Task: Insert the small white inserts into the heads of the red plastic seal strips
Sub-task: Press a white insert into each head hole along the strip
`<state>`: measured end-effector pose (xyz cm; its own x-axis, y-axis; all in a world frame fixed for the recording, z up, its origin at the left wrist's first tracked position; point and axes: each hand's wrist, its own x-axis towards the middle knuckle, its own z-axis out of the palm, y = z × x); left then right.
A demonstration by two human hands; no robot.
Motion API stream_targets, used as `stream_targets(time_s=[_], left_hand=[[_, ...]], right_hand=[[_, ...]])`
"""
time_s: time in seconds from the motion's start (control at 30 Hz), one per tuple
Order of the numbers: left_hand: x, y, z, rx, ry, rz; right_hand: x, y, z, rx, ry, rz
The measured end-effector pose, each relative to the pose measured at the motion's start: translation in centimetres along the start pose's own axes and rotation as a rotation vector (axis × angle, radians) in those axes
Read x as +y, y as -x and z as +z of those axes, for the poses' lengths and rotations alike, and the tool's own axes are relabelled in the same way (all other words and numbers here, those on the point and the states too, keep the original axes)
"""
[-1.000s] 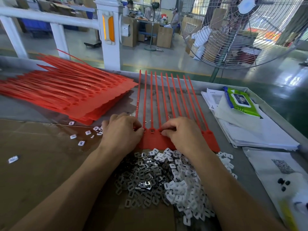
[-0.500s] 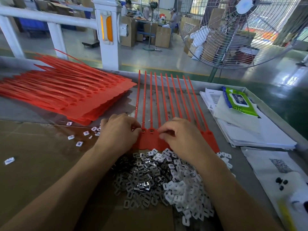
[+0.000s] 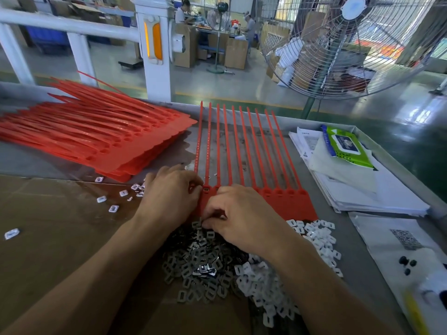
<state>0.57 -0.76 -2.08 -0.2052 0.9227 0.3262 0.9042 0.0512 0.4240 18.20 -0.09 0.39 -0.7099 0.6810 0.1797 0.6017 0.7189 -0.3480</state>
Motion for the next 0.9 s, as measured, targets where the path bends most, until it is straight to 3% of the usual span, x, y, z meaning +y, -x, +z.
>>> stream_targets(time_s=[0.17, 0.37, 0.63, 0.9], left_hand=[[0.0, 0.0, 0.1, 0.004, 0.000, 0.001], [-0.1, -0.1, 0.1, 0.002, 0.013, -0.001], [-0.1, 0.0, 0.0, -0.008, 0.017, -0.010], [-0.1, 0.1, -0.1, -0.011, 0.041, -0.008]], right_hand=[[-0.1, 0.0, -0.1, -0.008, -0.041, 0.005], [0.1, 0.5, -0.3, -0.008, -0.332, 0.088], [0.3, 0.8, -1.0, -0.045, -0.461, 0.164], [4.3, 0.9, -1.7, 0.321, -0.527, 0.440]])
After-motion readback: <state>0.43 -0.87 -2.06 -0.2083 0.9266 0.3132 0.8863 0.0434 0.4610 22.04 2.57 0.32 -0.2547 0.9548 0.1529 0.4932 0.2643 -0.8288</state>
